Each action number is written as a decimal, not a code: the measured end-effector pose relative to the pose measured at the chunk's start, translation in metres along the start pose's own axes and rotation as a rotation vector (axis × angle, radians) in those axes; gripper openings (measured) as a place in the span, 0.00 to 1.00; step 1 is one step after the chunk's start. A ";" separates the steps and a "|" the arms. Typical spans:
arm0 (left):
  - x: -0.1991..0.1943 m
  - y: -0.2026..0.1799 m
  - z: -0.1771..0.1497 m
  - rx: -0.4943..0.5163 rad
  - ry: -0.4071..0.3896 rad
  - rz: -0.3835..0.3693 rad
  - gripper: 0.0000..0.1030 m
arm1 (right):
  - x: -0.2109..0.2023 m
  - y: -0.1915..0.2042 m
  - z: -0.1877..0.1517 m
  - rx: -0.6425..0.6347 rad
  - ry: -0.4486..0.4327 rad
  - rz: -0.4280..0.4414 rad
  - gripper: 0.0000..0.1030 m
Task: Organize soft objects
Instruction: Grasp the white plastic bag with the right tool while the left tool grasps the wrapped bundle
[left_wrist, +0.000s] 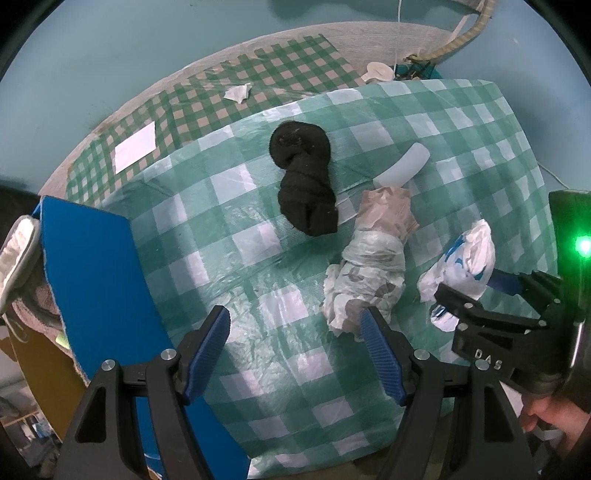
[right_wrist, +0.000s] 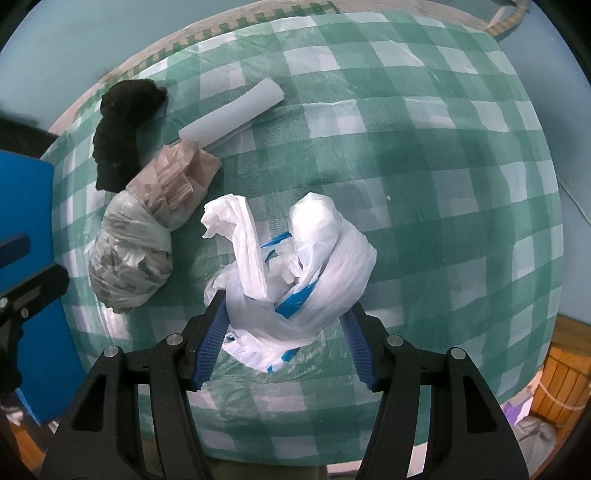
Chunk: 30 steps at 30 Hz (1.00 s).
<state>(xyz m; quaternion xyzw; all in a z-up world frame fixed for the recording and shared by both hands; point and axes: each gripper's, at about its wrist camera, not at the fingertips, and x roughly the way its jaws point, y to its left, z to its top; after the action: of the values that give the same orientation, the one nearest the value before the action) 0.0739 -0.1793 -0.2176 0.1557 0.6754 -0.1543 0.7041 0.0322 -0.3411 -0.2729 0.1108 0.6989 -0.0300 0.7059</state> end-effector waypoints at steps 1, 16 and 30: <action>0.001 -0.001 0.001 0.001 0.000 -0.004 0.73 | 0.000 0.001 0.000 -0.006 -0.004 -0.001 0.56; 0.019 -0.028 0.019 0.088 0.029 -0.047 0.75 | -0.020 -0.015 -0.015 -0.015 -0.066 -0.003 0.35; 0.056 -0.057 0.028 0.148 0.111 0.010 0.76 | -0.028 -0.028 -0.015 0.020 -0.078 0.003 0.35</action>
<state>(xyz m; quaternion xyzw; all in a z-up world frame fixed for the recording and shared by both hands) 0.0770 -0.2436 -0.2735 0.2192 0.6993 -0.1914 0.6529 0.0119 -0.3683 -0.2483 0.1179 0.6703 -0.0401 0.7315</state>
